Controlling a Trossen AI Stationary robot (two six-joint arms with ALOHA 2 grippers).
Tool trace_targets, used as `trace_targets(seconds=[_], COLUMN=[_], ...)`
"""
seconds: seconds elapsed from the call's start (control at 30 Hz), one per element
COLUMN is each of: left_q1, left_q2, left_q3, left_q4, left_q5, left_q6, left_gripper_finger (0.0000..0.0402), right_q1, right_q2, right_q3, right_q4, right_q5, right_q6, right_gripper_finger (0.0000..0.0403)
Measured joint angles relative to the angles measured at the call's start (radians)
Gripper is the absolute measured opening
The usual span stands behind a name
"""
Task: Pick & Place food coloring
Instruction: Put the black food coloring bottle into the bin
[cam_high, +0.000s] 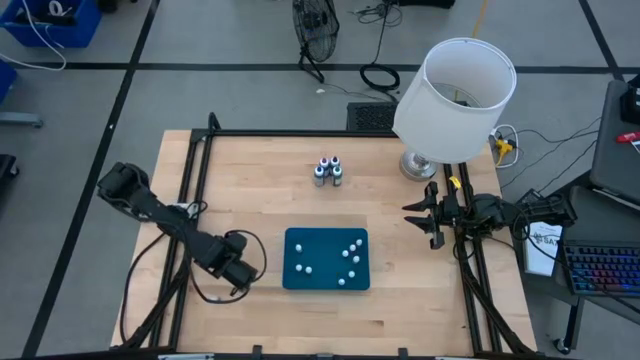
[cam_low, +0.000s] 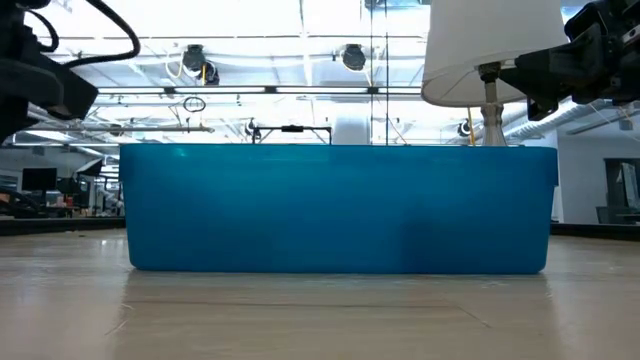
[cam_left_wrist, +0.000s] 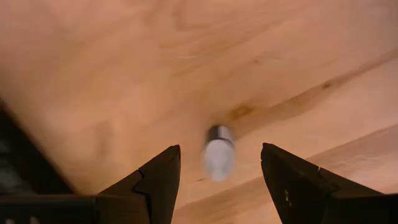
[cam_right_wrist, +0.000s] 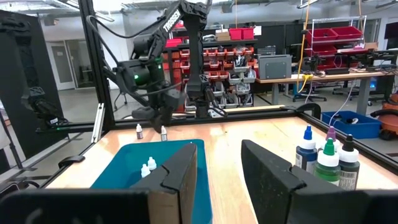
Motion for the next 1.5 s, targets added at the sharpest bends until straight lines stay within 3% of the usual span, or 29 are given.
trace_targets(seconds=[0.2, 1.27, 1.5], left_q1=[-0.01, -0.016, -0.016], left_q2=[0.0, 0.009, 0.009], left_q3=[-0.033, -0.063, -0.063], left_q4=[0.089, 0.085, 0.085], left_q5=[-0.004, -0.004, 0.004], left_q6=[-0.01, -0.034, -0.03], left_gripper_finger=[0.0225, 0.0224, 0.0175], right_q1=[0.0, 0.0, 0.0], right_q2=[0.0, 0.0, 0.0], right_q3=[0.0, 0.0, 0.0], right_q4=[0.0, 0.0, 0.0], right_q5=[0.0, 0.0, 0.0], right_q6=[0.0, 0.0, 0.0], right_gripper_finger=[0.0114, 0.0114, 0.0114])
